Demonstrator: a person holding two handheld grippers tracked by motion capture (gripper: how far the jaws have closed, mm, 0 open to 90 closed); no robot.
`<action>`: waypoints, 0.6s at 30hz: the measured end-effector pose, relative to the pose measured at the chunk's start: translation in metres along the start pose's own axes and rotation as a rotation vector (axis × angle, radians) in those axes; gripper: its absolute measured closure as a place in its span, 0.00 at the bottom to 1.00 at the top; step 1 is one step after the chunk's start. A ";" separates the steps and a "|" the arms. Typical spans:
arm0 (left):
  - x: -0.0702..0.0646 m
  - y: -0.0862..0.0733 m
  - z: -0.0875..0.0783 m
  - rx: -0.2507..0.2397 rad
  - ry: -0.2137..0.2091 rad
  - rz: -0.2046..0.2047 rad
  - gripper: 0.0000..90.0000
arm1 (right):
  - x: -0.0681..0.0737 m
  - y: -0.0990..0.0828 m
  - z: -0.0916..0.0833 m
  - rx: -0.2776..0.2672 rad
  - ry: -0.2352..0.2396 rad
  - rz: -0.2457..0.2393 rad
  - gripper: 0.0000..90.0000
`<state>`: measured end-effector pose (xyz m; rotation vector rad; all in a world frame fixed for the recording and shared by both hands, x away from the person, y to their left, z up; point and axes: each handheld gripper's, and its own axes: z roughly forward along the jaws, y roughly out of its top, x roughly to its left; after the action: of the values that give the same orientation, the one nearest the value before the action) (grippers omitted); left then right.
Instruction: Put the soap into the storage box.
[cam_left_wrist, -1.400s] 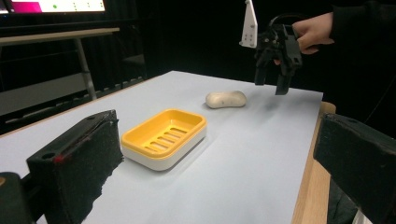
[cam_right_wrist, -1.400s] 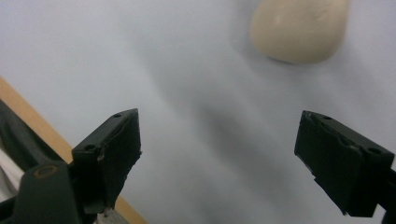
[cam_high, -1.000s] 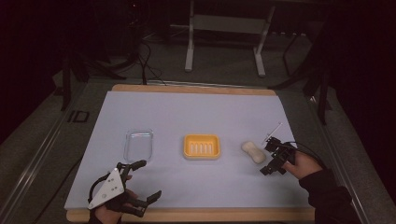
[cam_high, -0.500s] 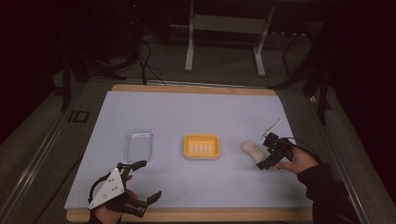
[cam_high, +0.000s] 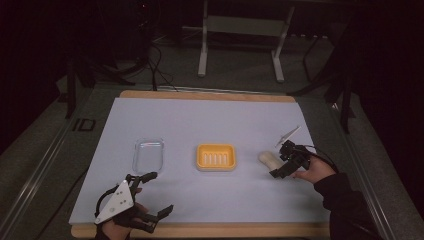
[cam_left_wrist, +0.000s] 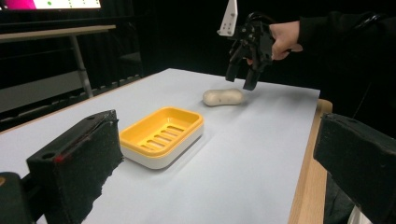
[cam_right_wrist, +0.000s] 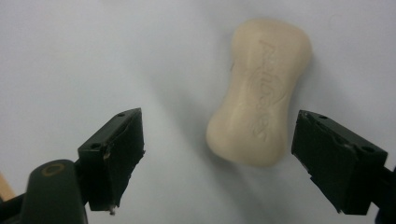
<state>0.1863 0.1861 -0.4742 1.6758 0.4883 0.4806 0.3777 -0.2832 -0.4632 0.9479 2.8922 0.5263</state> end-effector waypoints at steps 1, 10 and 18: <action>0.000 0.000 0.000 0.000 0.000 0.000 0.01 | -0.001 0.000 0.001 -0.001 -0.003 0.002 0.19; -0.001 0.000 0.000 0.001 -0.003 0.003 0.01 | -0.008 0.004 0.003 -0.051 -0.011 0.046 0.24; -0.001 0.000 0.000 0.001 -0.005 0.003 0.01 | -0.016 0.006 0.009 -0.091 -0.040 0.090 0.29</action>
<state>0.1861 0.1855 -0.4743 1.6780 0.4824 0.4778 0.3948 -0.2853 -0.4708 1.0669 2.7741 0.6312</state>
